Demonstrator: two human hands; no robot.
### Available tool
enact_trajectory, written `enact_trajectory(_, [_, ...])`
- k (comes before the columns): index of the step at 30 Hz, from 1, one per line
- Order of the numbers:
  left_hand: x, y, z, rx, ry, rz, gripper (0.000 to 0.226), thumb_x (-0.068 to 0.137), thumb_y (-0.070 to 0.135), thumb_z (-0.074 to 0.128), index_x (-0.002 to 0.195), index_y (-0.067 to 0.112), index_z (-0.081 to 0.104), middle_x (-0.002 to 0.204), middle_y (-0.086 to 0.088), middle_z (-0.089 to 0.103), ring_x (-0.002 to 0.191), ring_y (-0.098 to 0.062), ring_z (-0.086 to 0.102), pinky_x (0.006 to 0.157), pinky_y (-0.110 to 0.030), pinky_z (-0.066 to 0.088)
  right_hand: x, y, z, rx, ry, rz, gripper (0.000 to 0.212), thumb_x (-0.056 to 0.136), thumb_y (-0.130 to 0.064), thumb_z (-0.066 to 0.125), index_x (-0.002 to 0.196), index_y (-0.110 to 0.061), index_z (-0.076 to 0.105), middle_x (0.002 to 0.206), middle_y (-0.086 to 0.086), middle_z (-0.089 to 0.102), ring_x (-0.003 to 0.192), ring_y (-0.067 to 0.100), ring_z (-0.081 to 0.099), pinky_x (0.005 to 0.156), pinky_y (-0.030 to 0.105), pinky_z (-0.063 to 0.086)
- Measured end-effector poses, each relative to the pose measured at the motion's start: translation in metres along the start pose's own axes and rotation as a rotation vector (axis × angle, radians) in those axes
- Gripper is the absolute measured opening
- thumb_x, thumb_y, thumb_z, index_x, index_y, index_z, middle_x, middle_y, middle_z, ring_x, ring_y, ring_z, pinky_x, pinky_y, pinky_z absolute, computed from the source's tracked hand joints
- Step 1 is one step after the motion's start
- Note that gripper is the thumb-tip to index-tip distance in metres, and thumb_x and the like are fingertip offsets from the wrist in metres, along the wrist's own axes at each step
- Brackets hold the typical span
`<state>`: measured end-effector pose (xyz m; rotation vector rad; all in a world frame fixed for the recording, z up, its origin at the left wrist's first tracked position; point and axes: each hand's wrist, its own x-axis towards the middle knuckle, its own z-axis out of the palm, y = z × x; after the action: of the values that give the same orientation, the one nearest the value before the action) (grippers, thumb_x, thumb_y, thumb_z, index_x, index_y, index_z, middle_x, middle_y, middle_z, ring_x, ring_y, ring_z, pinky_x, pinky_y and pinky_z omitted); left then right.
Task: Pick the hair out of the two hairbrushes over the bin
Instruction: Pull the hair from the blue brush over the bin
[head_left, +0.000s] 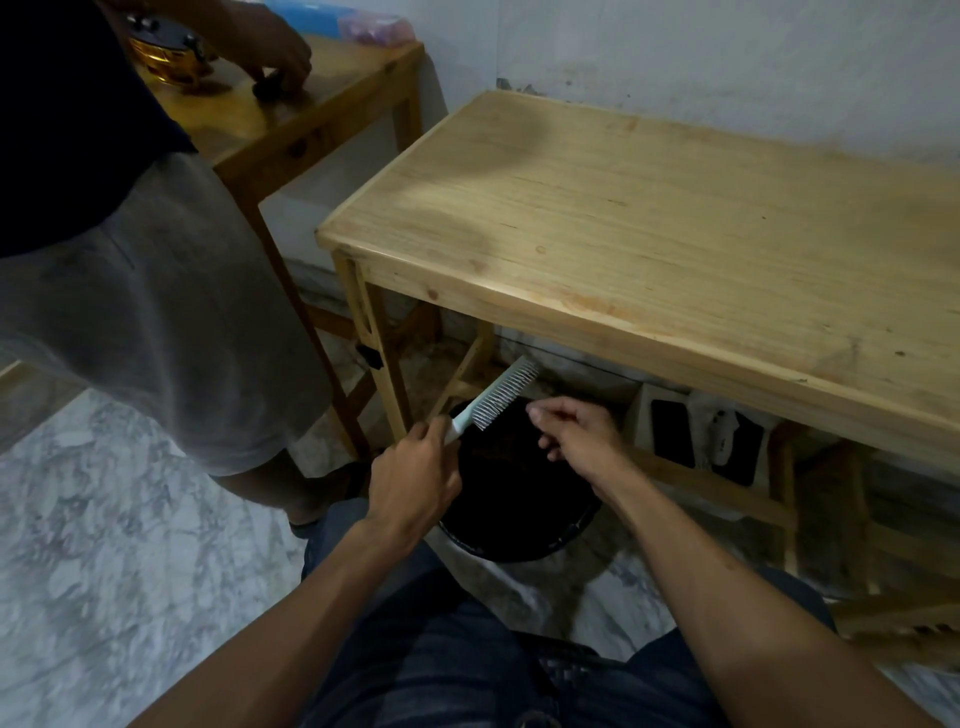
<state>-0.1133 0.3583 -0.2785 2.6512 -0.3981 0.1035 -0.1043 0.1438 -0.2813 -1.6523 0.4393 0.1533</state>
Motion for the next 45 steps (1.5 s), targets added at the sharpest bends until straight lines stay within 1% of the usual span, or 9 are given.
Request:
enact_trajectory(3, [-0.001, 0.005, 0.000, 0.002, -0.023, 0.059, 0.036, 0.098, 0.029, 0.050, 0.129, 0.014, 0.059, 0.099, -0.009, 0.070, 0.073, -0.031, 0.068, 0.062, -0.046, 0.059, -0.001, 0.001, 0.007, 0.032, -0.189, 0.034, 0.030, 0.090, -0.007, 0.069, 0.114, -0.023, 0.062, 0.112, -0.013, 0.068, 0.073, 0.012, 0.069, 0.051, 0.021, 0.052])
enact_trajectory(6, [0.000, 0.006, -0.002, -0.006, -0.003, 0.056, 0.036, 0.098, 0.032, 0.047, 0.125, 0.014, 0.060, 0.094, -0.009, 0.070, 0.069, -0.032, 0.067, 0.059, -0.045, 0.057, -0.004, -0.002, 0.016, 0.077, -0.277, 0.016, 0.015, 0.092, -0.007, 0.067, 0.100, -0.019, 0.071, 0.087, -0.005, 0.076, 0.063, 0.009, 0.067, 0.053, 0.020, 0.052])
enact_trajectory(16, [-0.004, -0.030, -0.003, -0.025, -0.122, -0.161, 0.029, 0.097, 0.035, 0.050, 0.121, 0.020, 0.056, 0.094, -0.006, 0.071, 0.076, -0.028, 0.072, 0.069, -0.048, 0.063, 0.002, -0.005, 0.002, 0.179, 0.036, -0.132, 0.019, 0.096, -0.008, 0.062, 0.086, -0.013, 0.077, 0.063, -0.001, 0.066, 0.056, 0.010, 0.054, 0.054, 0.021, 0.045])
enact_trajectory(20, [-0.004, -0.029, 0.000, -0.151, -0.173, -0.229, 0.021, 0.100, 0.034, 0.053, 0.115, 0.020, 0.057, 0.090, -0.004, 0.069, 0.075, -0.024, 0.071, 0.071, -0.050, 0.063, 0.003, -0.002, -0.002, 0.004, -0.038, -0.004, 0.027, 0.100, -0.007, 0.056, 0.125, -0.004, 0.067, 0.101, 0.005, 0.072, 0.063, 0.011, 0.061, 0.052, 0.018, 0.050])
enact_trajectory(24, [-0.001, -0.018, -0.001, -0.286, -0.222, -0.241, 0.027, 0.099, 0.038, 0.053, 0.118, 0.020, 0.052, 0.090, -0.006, 0.069, 0.076, -0.027, 0.070, 0.071, -0.052, 0.061, 0.006, 0.006, -0.001, -0.312, -0.170, 0.180, 0.062, 0.100, -0.018, 0.055, 0.156, -0.022, 0.028, 0.148, -0.002, 0.044, 0.092, 0.021, 0.071, 0.065, 0.028, 0.058])
enact_trajectory(28, [-0.003, -0.012, 0.000, -0.268, -0.229, -0.223, 0.030, 0.094, 0.049, 0.047, 0.109, 0.024, 0.055, 0.089, -0.005, 0.069, 0.079, -0.027, 0.067, 0.075, -0.051, 0.057, 0.007, 0.001, 0.004, -0.414, -0.099, 0.058, 0.038, 0.097, -0.041, 0.056, 0.132, -0.026, 0.063, 0.129, -0.004, 0.067, 0.114, 0.018, 0.063, 0.100, 0.036, 0.049])
enact_trajectory(36, [-0.006, -0.006, -0.001, -0.223, -0.193, -0.208, 0.035, 0.096, 0.049, 0.045, 0.115, 0.022, 0.057, 0.090, -0.005, 0.071, 0.081, -0.029, 0.069, 0.076, -0.050, 0.057, 0.007, -0.010, 0.018, -0.168, 0.112, -0.088, 0.026, 0.091, -0.032, 0.070, 0.115, -0.025, 0.066, 0.106, -0.006, 0.072, 0.097, 0.013, 0.068, 0.089, 0.032, 0.054])
enact_trajectory(40, [-0.006, -0.002, -0.002, -0.140, -0.135, -0.151, 0.027, 0.101, 0.039, 0.051, 0.116, 0.018, 0.058, 0.090, -0.006, 0.072, 0.079, -0.031, 0.070, 0.071, -0.046, 0.057, 0.000, -0.014, 0.026, -0.402, 0.117, -0.382, 0.017, 0.085, -0.033, 0.074, 0.103, -0.030, 0.075, 0.095, -0.007, 0.071, 0.084, 0.009, 0.068, 0.079, 0.032, 0.056])
enact_trajectory(45, [-0.009, 0.009, -0.001, 0.009, -0.145, -0.083, 0.029, 0.100, 0.034, 0.051, 0.121, 0.014, 0.055, 0.093, -0.011, 0.073, 0.080, -0.036, 0.072, 0.073, -0.048, 0.058, -0.008, -0.019, 0.031, -0.768, 0.144, -0.448, 0.020, 0.088, -0.037, 0.069, 0.104, -0.031, 0.077, 0.106, -0.001, 0.067, 0.099, 0.021, 0.066, 0.082, 0.035, 0.053])
